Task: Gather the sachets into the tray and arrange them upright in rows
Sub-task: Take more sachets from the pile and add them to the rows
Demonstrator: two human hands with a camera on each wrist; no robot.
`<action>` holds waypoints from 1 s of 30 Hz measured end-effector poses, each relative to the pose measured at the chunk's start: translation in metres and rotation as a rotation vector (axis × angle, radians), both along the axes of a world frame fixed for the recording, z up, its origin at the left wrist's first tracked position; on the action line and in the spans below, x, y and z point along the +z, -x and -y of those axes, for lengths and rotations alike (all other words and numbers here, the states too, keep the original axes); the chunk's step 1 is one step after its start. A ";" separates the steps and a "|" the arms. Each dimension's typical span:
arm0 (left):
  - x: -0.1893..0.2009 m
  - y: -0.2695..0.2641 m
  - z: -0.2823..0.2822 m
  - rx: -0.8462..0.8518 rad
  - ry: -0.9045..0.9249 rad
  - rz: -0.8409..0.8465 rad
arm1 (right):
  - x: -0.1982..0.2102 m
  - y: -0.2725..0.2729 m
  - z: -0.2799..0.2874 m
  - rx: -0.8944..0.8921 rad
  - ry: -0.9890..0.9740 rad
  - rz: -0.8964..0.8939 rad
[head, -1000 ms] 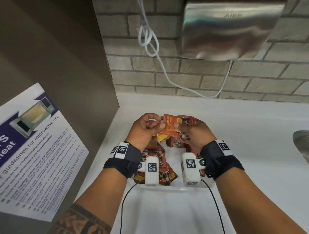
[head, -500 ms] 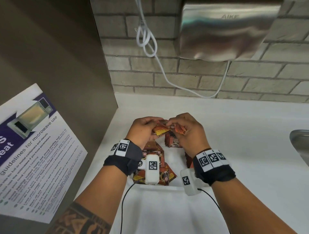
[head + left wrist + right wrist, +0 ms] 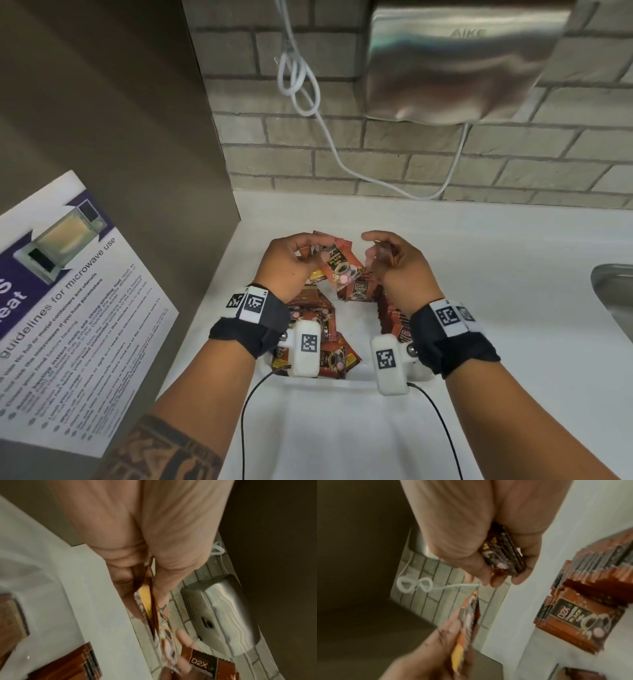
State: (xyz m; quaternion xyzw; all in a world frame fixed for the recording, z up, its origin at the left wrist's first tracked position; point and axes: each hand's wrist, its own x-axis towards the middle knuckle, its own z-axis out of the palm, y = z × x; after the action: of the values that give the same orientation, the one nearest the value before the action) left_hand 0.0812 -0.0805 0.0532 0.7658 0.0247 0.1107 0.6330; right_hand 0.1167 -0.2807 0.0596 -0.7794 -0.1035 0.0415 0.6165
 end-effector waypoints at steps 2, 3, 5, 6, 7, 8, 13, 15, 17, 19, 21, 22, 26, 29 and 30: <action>0.004 0.002 0.001 -0.049 0.013 0.003 | 0.007 -0.001 0.002 0.062 -0.155 -0.205; 0.004 0.002 0.003 -0.063 0.017 0.007 | 0.010 -0.001 0.002 0.156 -0.184 -0.263; 0.006 0.003 0.009 -0.081 0.024 0.009 | 0.012 -0.001 0.000 0.371 -0.150 -0.257; 0.006 0.002 0.011 -0.091 0.031 0.012 | 0.010 -0.001 -0.001 0.418 -0.114 -0.230; 0.006 0.002 0.011 -0.100 0.035 0.016 | 0.010 0.000 -0.001 0.405 -0.090 -0.213; 0.005 0.001 0.010 -0.101 0.031 0.021 | 0.011 0.001 -0.001 0.358 -0.091 -0.212; -0.001 -0.001 -0.001 -0.068 0.035 0.027 | 0.013 -0.001 0.009 0.160 -0.300 -0.384; -0.003 -0.001 0.000 -0.051 0.044 0.018 | 0.010 -0.004 0.010 0.106 -0.293 -0.334; -0.004 -0.002 0.005 -0.024 0.070 0.019 | 0.009 -0.002 0.005 0.096 -0.275 -0.324; -0.003 -0.002 0.009 -0.016 0.064 0.026 | 0.006 0.001 0.000 0.121 -0.246 -0.332; -0.004 -0.003 0.011 -0.040 0.030 0.020 | 0.005 0.002 -0.004 0.110 -0.276 -0.335; -0.004 -0.003 0.011 -0.054 0.012 0.011 | 0.004 0.000 -0.004 0.089 -0.321 -0.341; -0.007 -0.003 0.014 -0.127 -0.076 -0.036 | 0.006 -0.003 -0.007 0.003 -0.477 -0.332; -0.006 -0.001 0.020 -0.168 -0.092 -0.081 | 0.007 -0.002 -0.011 -0.008 -0.497 -0.289; -0.006 -0.001 0.021 -0.182 -0.090 -0.088 | 0.007 -0.002 -0.010 -0.008 -0.484 -0.275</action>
State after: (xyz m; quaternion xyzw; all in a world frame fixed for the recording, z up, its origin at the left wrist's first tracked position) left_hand 0.0817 -0.1019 0.0475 0.7965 -0.0221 0.0203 0.6038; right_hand 0.1184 -0.2702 0.0664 -0.5970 -0.0227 0.1183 0.7931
